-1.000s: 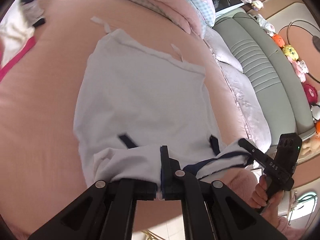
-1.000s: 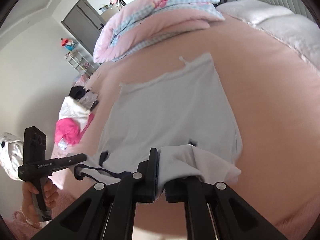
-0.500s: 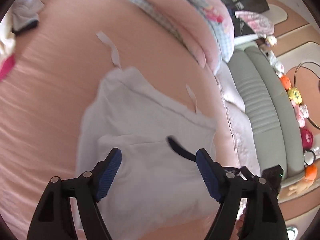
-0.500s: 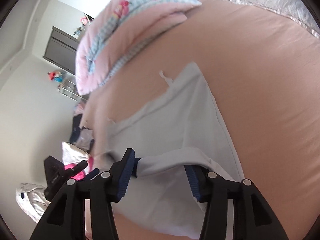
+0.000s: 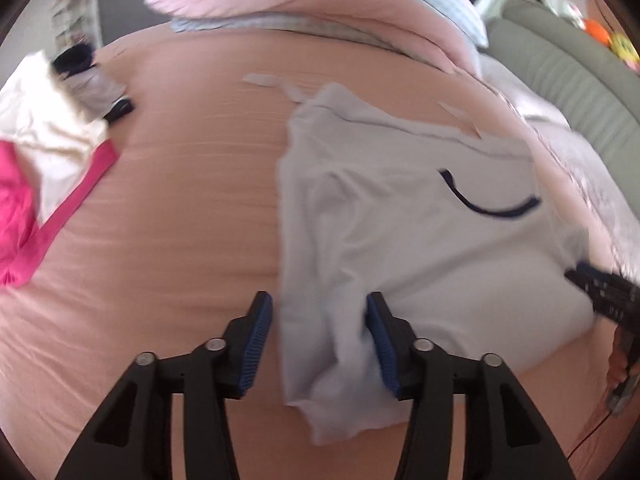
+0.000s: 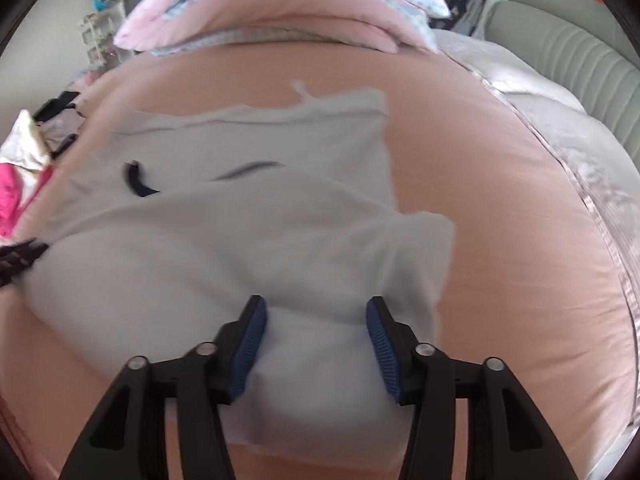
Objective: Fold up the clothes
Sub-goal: 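Open both grippers and release the folded shirt, then grasp the folded shirt edge with the left gripper while the right gripper releases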
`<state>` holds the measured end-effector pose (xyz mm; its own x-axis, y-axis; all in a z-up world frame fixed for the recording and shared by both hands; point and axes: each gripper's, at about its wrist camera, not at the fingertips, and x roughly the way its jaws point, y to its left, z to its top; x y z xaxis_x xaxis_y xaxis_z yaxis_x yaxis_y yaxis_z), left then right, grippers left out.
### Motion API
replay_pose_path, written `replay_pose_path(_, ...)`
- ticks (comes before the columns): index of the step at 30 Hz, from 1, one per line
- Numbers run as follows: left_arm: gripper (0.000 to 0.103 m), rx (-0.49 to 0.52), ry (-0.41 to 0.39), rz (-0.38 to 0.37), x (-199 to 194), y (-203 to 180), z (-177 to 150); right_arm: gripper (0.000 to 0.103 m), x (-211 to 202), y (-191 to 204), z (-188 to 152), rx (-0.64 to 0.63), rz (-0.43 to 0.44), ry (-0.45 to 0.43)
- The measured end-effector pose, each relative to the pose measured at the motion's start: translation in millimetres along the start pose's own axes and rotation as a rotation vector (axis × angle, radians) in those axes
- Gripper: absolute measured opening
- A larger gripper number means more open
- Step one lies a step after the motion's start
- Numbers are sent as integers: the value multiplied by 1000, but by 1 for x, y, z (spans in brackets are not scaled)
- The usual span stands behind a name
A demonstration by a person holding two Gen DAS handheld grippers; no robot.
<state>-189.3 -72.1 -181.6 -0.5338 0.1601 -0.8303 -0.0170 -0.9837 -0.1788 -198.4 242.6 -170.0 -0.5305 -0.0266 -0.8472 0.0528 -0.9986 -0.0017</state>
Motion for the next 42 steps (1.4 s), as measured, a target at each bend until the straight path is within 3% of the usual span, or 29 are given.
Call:
replay_pose_path(4, 49, -153, -111, -108, -36, 27, -8, 56, -32, -45, -26, 163, 26, -23)
replay_pose_path(6, 49, -279, -73, -231, -33, 42, -22, 60, -44, -73, -32, 302, 90, -63)
replay_pose_path(8, 49, -397, -8, -329, -24, 53, -37, 64, -45, -97, -49, 475, 206, -32)
replay_pose_path(10, 49, -447, 9, -314, -16, 54, -49, 65, -37, -106, -63, 590, 298, 19)
replay_pose_path(11, 50, -453, -23, -300, -17, 52, -52, 65, -39, -105, -64, 588, 297, 6)
replay_pose_path(13, 65, -438, -58, -272, -16, 43, -51, 70, -37, -100, -58, 555, 309, -12)
replay_pose_path(14, 67, -419, -63, -257, -14, 36, -48, 70, -30, -94, -51, 510, 333, -9)
replay_pose_path(15, 67, -399, -67, -244, -12, 30, -45, 70, -26, -86, -44, 463, 311, -15)
replay_pose_path(17, 66, -338, -58, -245, -6, 21, -32, 61, -19, -71, -32, 369, 266, -28)
replay_pose_path(19, 20, -305, -37, -272, -4, 13, -25, 35, -14, -63, -25, 341, 295, -12)
replay_pose_path(21, 18, -270, -34, -232, -8, 5, -22, 17, -12, -58, -23, 344, 327, -5)
replay_pose_path(22, 17, -257, -38, -215, -13, 2, -22, 14, -14, -56, -23, 338, 329, -7)
replay_pose_path(26, 16, -199, -28, -202, -40, -4, -30, 14, -36, -52, -22, 301, 336, 9)
replay_pose_path(30, 17, -185, 68, -218, -54, 0, -55, 14, -56, -55, -32, 269, 341, 60)
replay_pose_path(32, 24, -205, 101, -222, -57, 5, -72, 14, -55, -52, -43, 233, 317, 116)
replay_pose_path(34, 42, -202, 109, -180, -64, 10, -85, 23, -50, -47, -54, 173, 235, 197)
replay_pose_path(35, 42, -199, 93, -149, -69, 14, -88, 23, -47, -44, -57, 142, 196, 228)
replay_pose_path(38, 42, -249, -34, -99, -95, 33, -83, 27, -60, -47, -59, 106, 125, 203)
replay_pose_path(42, 42, -184, -85, -120, -90, 30, -43, 27, -88, -51, -34, 115, 14, 19)
